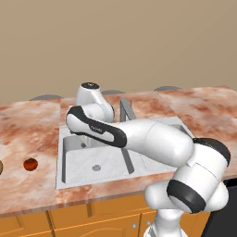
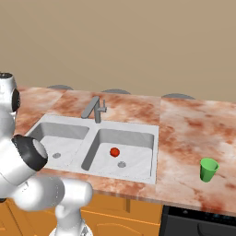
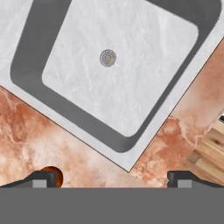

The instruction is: Remove the tomato and tomato from the sink. Then move the bowl and cup from the counter to the sink for washing.

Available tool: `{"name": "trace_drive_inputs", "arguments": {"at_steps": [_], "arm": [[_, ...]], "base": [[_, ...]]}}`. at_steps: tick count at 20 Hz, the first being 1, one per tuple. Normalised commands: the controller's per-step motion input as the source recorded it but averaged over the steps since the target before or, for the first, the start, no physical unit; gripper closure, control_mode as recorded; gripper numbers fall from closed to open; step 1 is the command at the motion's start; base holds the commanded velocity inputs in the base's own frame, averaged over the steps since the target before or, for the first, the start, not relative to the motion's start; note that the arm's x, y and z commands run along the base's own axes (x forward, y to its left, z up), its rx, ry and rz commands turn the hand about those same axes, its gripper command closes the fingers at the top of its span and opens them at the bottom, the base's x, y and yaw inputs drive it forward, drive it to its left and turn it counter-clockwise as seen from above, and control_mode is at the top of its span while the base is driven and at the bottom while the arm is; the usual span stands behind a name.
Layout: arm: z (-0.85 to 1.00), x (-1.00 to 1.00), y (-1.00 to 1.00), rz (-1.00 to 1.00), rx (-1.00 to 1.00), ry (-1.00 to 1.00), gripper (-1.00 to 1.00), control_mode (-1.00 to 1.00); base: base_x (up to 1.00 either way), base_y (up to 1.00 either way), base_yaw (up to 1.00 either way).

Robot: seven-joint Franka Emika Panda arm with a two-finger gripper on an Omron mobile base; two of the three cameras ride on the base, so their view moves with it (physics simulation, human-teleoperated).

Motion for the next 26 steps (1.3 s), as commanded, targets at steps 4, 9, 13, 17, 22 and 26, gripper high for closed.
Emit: {"name": "trace_drive_inputs", "arguments": {"at_steps": [4,9,13,17,22,26], "arm": [[0.09,-0.22,-0.35,0.04,-0.05,-0.05,-1.00,-1.00],[0.12,-0.25,-0.33,0.12,-0.05,-0.02,-1.00,-1.00],[0.14,-0.18,-0.35,0.21,-0.04,0.00,-1.00,-1.00],[0.14,-0.17,-0.35,0.22,0.00,0.05,-1.00,-1.00],[0.10,-0.19,-0.28,0.20,-0.04,0.05,-1.00,-1.00],[0.02,-0.23,-0.25,0.19,-0.10,0.01,-1.00,-1.00]], "base": [[0.00,0.00,0.00],[0.00,0.00,0.00],[0.00,0.00,0.00],[0.00,0.00,0.00],[0.00,0.00,0.00],[0.00,0.00,0.00]]}}
